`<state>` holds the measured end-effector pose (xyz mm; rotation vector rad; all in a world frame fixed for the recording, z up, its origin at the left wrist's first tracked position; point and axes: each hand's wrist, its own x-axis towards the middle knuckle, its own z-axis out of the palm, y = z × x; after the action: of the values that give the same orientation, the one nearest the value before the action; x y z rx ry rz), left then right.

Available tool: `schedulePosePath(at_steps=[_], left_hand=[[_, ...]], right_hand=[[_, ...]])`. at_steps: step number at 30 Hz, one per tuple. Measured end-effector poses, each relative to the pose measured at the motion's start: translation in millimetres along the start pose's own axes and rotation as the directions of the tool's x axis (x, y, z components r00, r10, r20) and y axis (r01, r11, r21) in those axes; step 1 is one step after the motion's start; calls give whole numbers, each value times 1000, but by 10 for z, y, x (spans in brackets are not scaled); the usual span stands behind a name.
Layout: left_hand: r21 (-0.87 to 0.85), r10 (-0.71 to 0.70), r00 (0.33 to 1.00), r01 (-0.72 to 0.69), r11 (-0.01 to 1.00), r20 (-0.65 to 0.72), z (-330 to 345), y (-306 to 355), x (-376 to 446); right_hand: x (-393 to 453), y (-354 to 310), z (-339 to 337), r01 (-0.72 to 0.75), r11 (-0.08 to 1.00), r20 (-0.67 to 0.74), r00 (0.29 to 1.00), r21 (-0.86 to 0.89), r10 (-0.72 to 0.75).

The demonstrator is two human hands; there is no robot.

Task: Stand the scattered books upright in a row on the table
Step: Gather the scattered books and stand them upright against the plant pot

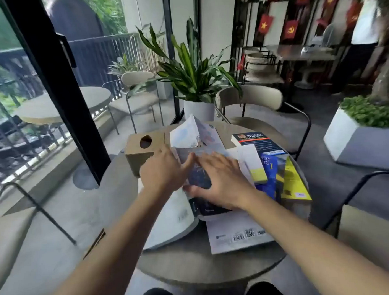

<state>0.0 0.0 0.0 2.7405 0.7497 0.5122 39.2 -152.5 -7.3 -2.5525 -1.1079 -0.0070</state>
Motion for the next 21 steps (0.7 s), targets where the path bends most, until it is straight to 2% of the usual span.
schedulePosePath(at_steps=[4,13,16,18,21], left_hand=[[78,-139,987,133,988,77,50,-8,8],[-111,-161,987,158,981,-18,-12,23,-78],[-236,-112,990,89,968,-85,-115,-2,-163],[-304,-47,985,-6,953,-164,-239,12,-256],[-359,33,946,-155,920,-324,-437,39,-394]], right_hand=[[-127,-69,108,0,999,53,999,-53,3],[-213,-161,255,-11,1000,48,999,13,11],[-254,-240,229,11,997,22,1000,77,-13],[-286,-308,192,32,990,-26,999,140,-29],[-296,-419,131,35,972,-62,998,232,-21]])
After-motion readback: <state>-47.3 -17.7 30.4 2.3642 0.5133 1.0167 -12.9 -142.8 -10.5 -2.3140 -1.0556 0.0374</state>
